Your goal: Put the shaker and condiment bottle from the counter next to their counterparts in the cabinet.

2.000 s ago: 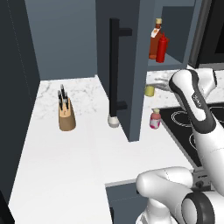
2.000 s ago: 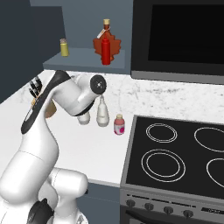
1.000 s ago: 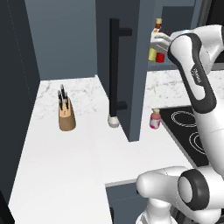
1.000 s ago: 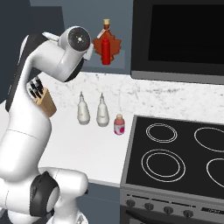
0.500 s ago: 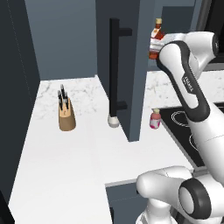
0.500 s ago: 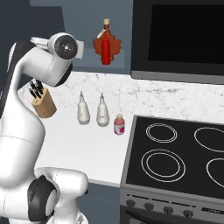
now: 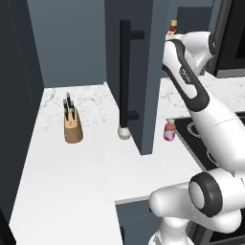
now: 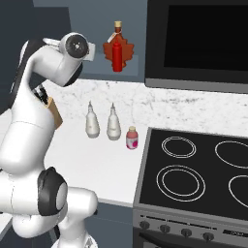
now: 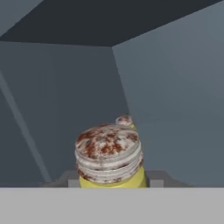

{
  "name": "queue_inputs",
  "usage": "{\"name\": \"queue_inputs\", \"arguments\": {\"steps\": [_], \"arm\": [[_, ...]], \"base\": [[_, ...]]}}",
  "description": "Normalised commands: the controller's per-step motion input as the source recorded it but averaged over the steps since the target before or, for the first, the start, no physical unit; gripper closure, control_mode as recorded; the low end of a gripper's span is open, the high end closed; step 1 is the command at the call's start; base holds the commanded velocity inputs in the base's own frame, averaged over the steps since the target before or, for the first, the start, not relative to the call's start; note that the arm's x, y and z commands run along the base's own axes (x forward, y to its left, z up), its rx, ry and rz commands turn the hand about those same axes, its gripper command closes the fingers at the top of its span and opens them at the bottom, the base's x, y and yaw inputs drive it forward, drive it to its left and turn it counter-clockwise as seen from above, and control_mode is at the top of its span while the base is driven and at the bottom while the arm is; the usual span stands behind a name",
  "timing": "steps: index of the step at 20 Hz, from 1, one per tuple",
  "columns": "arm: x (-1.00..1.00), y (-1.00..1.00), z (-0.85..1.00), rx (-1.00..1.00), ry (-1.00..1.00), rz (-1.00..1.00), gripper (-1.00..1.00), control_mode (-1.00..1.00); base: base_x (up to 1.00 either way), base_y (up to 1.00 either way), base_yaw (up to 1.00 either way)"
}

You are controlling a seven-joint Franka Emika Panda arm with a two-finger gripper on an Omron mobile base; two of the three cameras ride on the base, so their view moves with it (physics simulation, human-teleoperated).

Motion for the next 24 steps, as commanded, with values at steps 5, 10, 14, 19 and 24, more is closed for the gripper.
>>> {"name": "queue_inputs", "arguments": {"steps": [5, 10, 14, 19, 24], "arm": [[0.58, 0.06, 0.0, -0.06, 0.0, 0.0, 1.0, -1.0], [0.34, 0.09, 0.0, -0.09, -0.08, 0.0, 1.0, -1.0], [0.14, 0.01, 0.0, -0.07, -0.09, 0.0, 1.0, -1.0], [0.05, 0.0, 0.0, -0.08, -0.09, 0.0, 1.0, -1.0], [0.04, 0.02, 0.0, -0.07, -0.04, 0.0, 1.0, -1.0]], "base": [[0.0, 0.0, 0.0], [0.0, 0.0, 0.0], [0.0, 0.0, 0.0], [0.0, 0.0, 0.0], [0.0, 0.0, 0.0]]}}
